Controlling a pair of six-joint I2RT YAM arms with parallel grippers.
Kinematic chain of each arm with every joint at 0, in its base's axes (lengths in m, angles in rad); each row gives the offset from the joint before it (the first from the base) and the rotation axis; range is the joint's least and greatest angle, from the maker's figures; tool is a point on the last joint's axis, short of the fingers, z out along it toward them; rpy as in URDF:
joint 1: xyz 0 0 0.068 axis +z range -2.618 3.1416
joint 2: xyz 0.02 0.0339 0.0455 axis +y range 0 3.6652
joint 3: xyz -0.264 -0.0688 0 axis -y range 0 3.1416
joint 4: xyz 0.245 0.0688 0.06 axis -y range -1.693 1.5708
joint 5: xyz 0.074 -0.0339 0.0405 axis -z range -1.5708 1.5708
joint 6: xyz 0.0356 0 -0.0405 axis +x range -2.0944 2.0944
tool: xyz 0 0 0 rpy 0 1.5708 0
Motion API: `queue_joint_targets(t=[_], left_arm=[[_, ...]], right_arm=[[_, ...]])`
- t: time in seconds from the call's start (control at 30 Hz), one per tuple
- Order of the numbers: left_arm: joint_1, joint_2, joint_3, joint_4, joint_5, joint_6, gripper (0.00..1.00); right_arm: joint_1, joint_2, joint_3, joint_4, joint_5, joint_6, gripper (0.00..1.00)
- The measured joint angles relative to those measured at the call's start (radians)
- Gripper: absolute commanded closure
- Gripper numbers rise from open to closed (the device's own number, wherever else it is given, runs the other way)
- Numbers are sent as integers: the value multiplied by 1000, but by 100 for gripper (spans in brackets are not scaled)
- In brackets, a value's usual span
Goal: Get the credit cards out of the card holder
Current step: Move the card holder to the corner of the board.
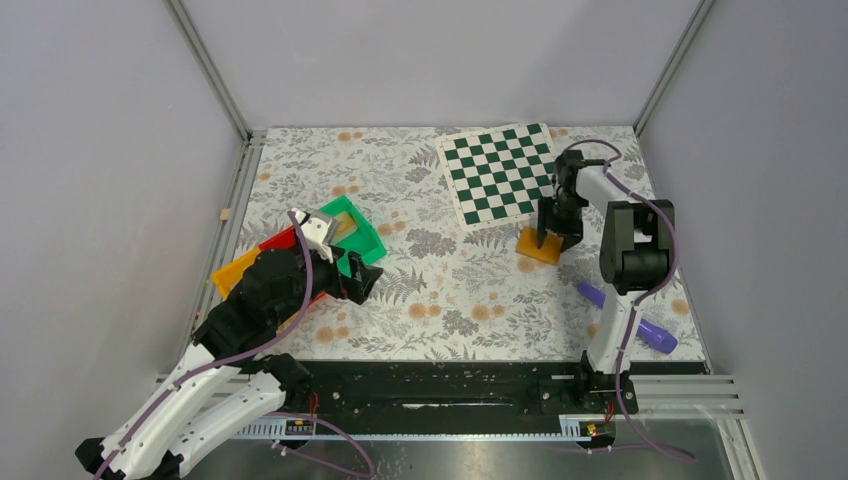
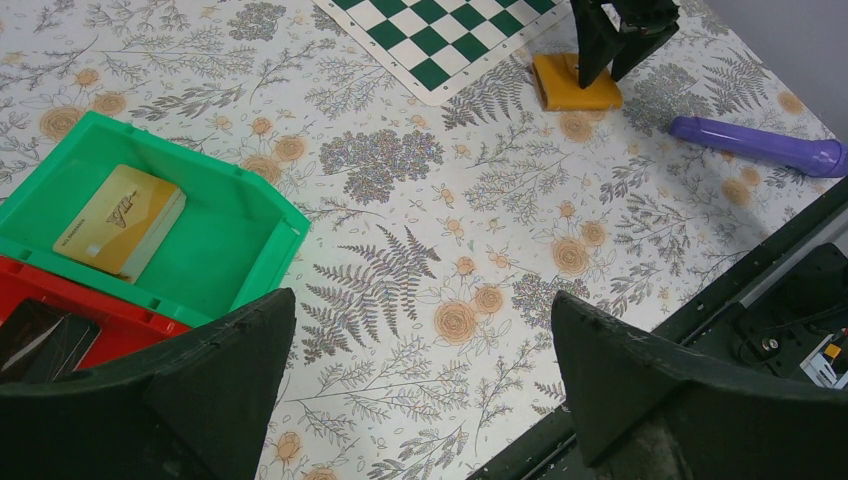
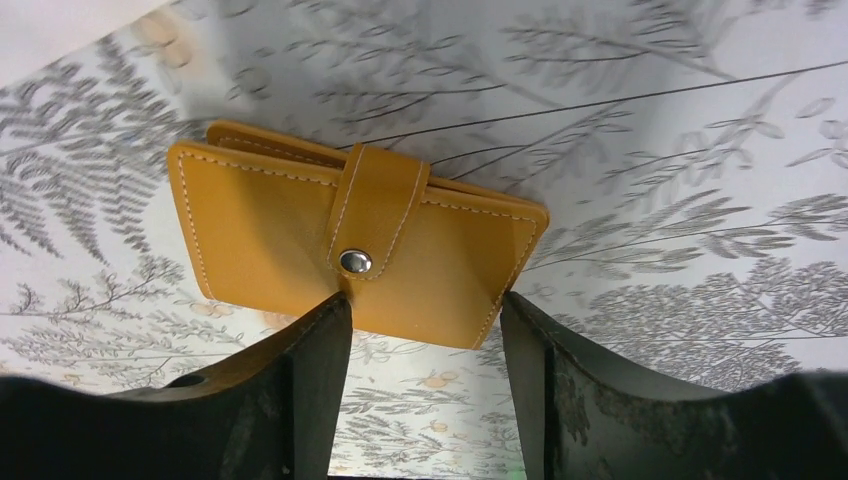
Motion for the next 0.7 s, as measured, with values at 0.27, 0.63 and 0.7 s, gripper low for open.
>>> queue_joint_targets(t=[0.27,0.63,0.7], left_arm=[[0,0,0,0,0,0,2],[0,-3,0,-1,-23,0,2],[0,-3,0,-1,-29,0,3]], right_arm=[[166,-6,-18,-15,28,-2,39],[383,-173,-232,-7,46,29,31],[389,-226,-259,-10,38,31,25]])
